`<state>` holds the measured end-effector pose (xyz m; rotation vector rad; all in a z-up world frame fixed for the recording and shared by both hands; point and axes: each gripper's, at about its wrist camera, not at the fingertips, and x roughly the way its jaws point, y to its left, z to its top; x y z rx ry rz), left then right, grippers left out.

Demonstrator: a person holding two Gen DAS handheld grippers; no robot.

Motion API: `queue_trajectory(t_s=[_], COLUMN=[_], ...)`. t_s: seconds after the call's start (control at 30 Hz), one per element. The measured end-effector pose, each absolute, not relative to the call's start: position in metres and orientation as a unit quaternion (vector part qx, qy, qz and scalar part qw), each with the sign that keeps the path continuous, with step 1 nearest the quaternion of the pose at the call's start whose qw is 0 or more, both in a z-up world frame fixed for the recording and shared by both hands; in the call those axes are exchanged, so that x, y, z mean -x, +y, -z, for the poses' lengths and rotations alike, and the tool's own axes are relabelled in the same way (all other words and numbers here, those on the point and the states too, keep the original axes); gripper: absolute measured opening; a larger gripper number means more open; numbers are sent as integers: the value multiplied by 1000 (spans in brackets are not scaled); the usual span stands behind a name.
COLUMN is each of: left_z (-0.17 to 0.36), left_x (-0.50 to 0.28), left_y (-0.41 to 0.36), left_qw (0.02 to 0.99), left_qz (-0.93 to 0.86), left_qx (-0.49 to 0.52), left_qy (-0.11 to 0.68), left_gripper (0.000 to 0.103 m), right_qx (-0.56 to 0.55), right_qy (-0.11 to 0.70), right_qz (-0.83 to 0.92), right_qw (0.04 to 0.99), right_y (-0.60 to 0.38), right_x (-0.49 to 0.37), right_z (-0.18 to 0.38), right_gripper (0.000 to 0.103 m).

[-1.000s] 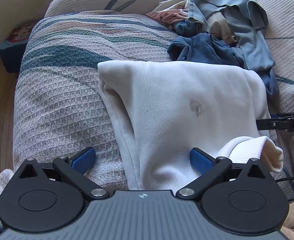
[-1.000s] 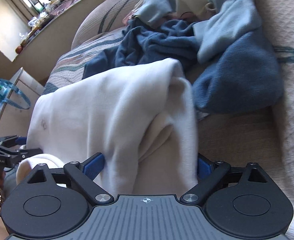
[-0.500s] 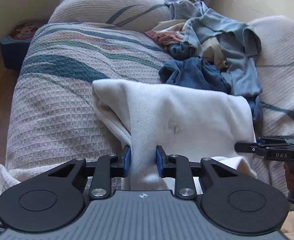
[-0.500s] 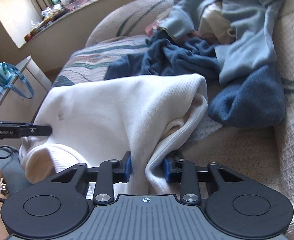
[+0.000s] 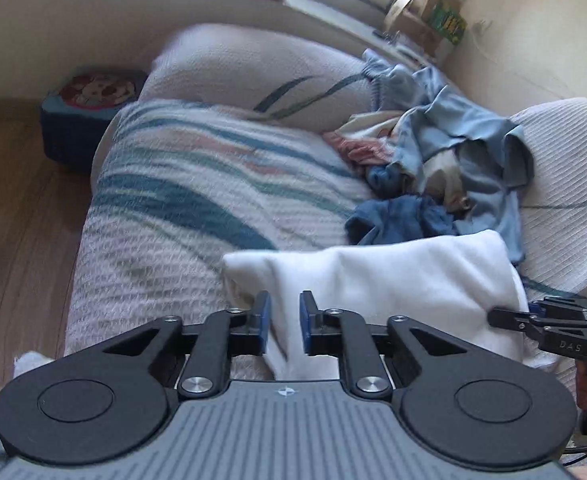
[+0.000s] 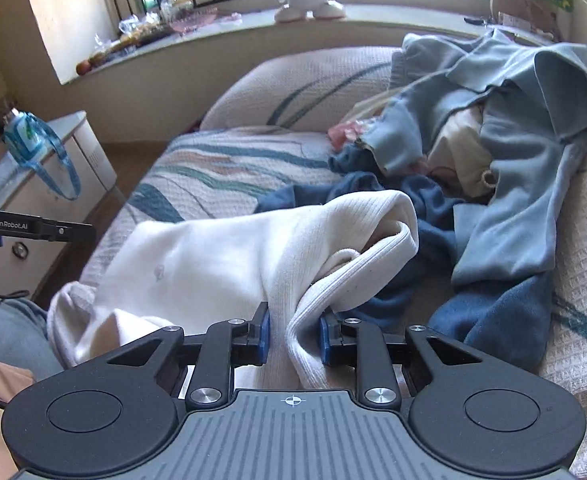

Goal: Fold clothes

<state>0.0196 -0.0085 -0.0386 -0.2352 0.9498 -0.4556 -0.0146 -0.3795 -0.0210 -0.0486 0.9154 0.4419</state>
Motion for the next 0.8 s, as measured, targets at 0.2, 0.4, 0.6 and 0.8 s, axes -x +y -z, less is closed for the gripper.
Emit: queue_trajectory(t_s=[0.2,0.4,0.6,0.8], left_z=[67,84,83,79], left_x=[-12,-10,-5,0], left_y=[-16,-27,-34,-29], left_qw=[840,824,823,825], left_qz=[220,228,239,237], left_qx=[89,65,59,74], left_qy=[489,515,512,508], left_gripper=[69,83,88,90], right_qx=[-5,-9,-1,-16], right_qy=[470,490,501,509], right_qz=[-190,-176,-167,-153], right_qw=[862,854,849,847], right_y=[-393,-400,-406,-410], right_x=[17,14,17,14], right_z=[43,53,58,73], right_gripper=[24,24,24,24])
